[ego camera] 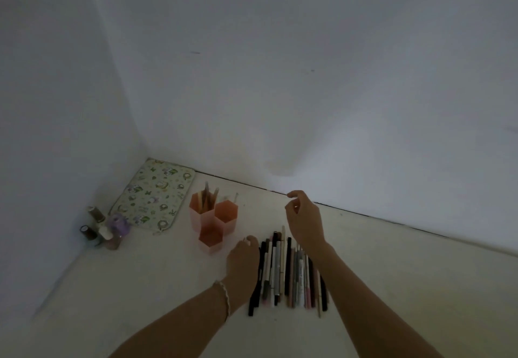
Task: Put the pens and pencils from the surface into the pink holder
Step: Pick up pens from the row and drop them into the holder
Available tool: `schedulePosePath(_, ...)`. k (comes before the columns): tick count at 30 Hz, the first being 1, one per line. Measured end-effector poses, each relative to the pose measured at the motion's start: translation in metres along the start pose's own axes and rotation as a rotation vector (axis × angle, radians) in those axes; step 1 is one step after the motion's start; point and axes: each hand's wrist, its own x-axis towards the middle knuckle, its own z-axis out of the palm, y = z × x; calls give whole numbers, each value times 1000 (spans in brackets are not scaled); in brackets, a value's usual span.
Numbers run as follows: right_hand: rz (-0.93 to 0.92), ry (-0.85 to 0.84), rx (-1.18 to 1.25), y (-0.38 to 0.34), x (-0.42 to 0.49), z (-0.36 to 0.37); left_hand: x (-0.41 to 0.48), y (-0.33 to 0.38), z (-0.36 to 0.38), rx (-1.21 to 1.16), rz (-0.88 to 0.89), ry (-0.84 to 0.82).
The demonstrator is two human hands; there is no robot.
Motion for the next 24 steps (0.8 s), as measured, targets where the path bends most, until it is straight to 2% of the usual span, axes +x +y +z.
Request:
schedulePosePath(2,62,-8,-26,11,-2,-2,4,-2,1,-6,50,-3)
schedulePosePath(6,248,-115,-133,28,-2,4,14,-5,-20,-35,150,179)
schedulePosePath(10,353,-264,-300,27,-4,25,14,-12,-74,-418,167,289)
schedulePosePath(18,389,-240,-339,26,-6,49,12,-42,-107,-733,151,420)
schedulePosePath(24,321,-34,-231,7,22,23,36,-106,-130,-1006,-32,838)
